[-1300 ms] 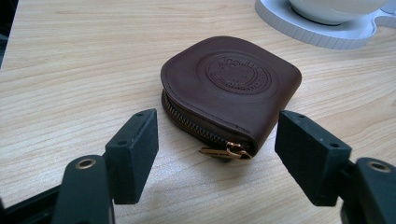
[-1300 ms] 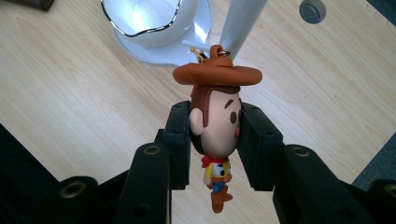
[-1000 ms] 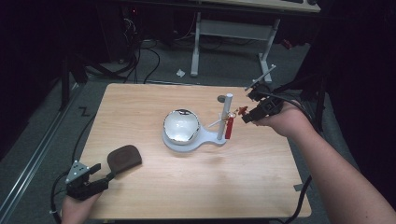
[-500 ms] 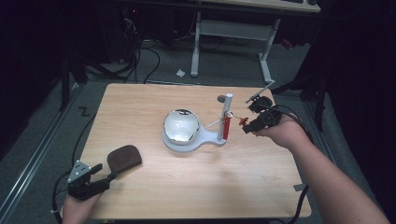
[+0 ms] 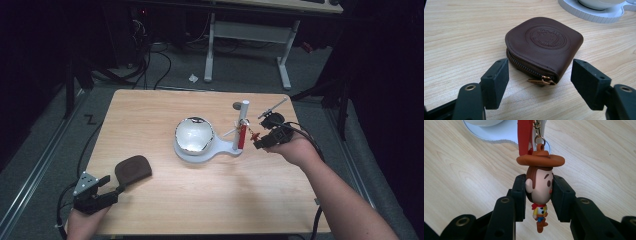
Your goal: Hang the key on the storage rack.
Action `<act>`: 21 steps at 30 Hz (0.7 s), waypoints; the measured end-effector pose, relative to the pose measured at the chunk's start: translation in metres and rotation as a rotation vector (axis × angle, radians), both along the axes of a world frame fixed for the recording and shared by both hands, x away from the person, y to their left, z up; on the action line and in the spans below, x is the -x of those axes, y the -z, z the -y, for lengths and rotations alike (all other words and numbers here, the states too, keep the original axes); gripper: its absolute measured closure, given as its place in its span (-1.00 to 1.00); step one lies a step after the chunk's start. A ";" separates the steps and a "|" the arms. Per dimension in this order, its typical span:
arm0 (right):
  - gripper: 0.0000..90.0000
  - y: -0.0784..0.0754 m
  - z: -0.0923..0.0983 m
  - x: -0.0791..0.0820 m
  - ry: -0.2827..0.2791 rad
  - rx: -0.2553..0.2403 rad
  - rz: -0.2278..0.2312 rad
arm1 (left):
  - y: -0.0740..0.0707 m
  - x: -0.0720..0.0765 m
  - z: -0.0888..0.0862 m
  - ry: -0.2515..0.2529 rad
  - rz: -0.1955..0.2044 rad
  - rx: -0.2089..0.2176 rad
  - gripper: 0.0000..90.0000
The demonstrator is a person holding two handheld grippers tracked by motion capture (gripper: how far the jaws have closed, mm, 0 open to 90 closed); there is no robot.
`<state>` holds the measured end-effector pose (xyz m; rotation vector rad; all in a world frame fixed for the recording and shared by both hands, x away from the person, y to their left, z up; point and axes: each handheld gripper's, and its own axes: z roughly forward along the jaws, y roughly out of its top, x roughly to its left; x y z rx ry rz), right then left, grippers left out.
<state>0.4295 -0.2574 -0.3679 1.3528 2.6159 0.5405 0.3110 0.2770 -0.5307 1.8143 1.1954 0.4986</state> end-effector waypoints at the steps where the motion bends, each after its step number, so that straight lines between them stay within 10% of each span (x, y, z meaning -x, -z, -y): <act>1: 0.48 0.002 -0.001 -0.001 0.004 -0.006 -0.003 | 0.000 0.000 0.000 0.000 0.000 0.000 -0.31; 21: 0.47 0.030 -0.015 -0.013 0.020 -0.081 0.002 | 0.001 -0.001 0.001 0.007 -0.005 -0.004 -0.31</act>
